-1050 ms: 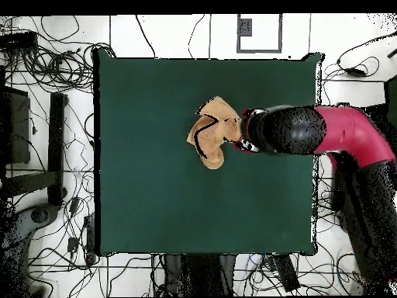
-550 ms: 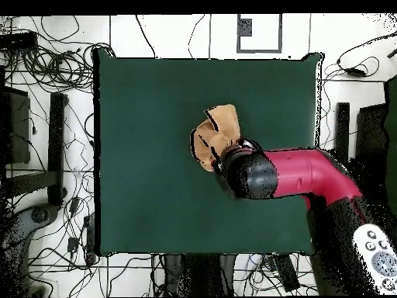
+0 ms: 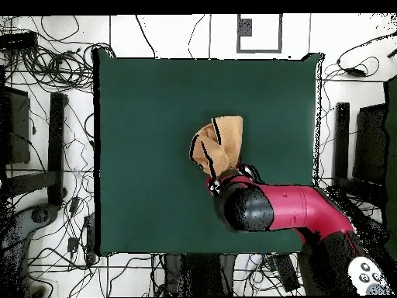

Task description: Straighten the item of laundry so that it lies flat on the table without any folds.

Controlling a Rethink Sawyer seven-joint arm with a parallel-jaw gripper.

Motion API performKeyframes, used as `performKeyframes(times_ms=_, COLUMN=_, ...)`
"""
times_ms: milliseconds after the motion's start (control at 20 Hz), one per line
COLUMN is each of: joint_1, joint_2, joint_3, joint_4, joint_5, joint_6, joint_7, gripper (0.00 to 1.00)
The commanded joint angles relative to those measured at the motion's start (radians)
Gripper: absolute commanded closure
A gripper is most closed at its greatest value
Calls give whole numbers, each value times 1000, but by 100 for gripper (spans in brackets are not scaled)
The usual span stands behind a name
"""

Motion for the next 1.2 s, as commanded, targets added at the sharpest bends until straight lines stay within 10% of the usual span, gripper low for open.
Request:
performKeyframes(times_ms=50, joint_1=-38, joint_2=-15, joint_3=-24, joint_4=209, joint_5=36, joint_6=-151, joint_7=206, gripper=100)
performKeyframes(times_ms=550, joint_1=-278, joint_2=-33, joint_3=194, joint_4=315, joint_5=4, joint_6=-379, joint_7=138, gripper=100)
performKeyframes(times_ms=1200, joint_1=-324, joint_2=99, joint_3=149, joint_4=302, joint_5=-133, joint_6=-499, joint_7=110, gripper=100)
